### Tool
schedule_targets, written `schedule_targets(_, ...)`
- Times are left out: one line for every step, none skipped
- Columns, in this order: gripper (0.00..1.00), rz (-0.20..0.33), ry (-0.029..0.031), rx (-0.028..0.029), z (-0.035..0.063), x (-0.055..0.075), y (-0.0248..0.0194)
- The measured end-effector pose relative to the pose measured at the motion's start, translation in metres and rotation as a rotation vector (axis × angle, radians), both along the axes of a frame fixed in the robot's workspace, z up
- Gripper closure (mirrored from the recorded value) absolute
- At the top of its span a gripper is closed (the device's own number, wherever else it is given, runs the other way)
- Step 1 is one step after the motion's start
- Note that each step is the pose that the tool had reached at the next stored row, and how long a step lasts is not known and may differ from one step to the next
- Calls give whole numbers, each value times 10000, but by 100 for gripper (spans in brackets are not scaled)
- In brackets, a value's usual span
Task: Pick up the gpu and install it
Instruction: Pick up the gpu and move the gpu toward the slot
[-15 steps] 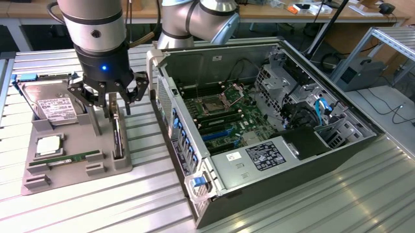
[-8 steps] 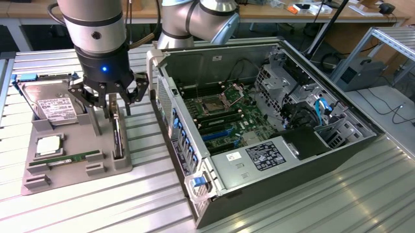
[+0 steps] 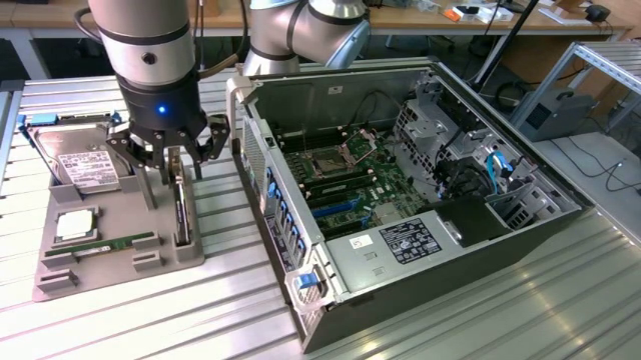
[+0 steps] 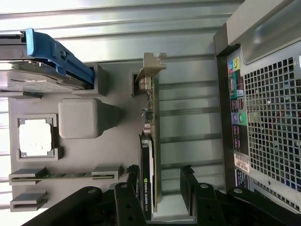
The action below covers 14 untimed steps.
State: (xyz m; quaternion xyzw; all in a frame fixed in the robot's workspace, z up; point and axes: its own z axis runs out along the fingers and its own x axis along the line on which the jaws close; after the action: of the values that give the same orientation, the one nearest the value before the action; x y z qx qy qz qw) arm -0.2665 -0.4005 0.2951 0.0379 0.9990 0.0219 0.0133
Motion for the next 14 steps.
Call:
schedule_targets(52,0,0,0,-15,0,0)
schedule_targets(52,0,1,-1,-24,-1,0)
schedule_targets(52,-1,1,-1,-35,-1,-1)
schedule_targets(52,-1,1,-1,-47,-1,-1)
schedule_targets(52,0,1,-1,-57,0,-1)
schedule_targets(52,0,1,-1,-65,-1,-1)
schedule_targets(52,0,1,-1,-71,0,-1)
schedule_targets(52,0,1,-1,-82,0,-2)
schedule_targets(52,0,-1,0,-96,0,-2)
schedule_targets(52,0,1,0,-108,-1,-3)
schedule_targets(52,0,2,-1,-116,-1,-4)
schedule_targets(52,0,1,-2,-122,-1,-5)
schedule_targets(52,0,1,-1,-132,-2,-6)
schedule_targets(52,0,1,-1,-139,-2,-6)
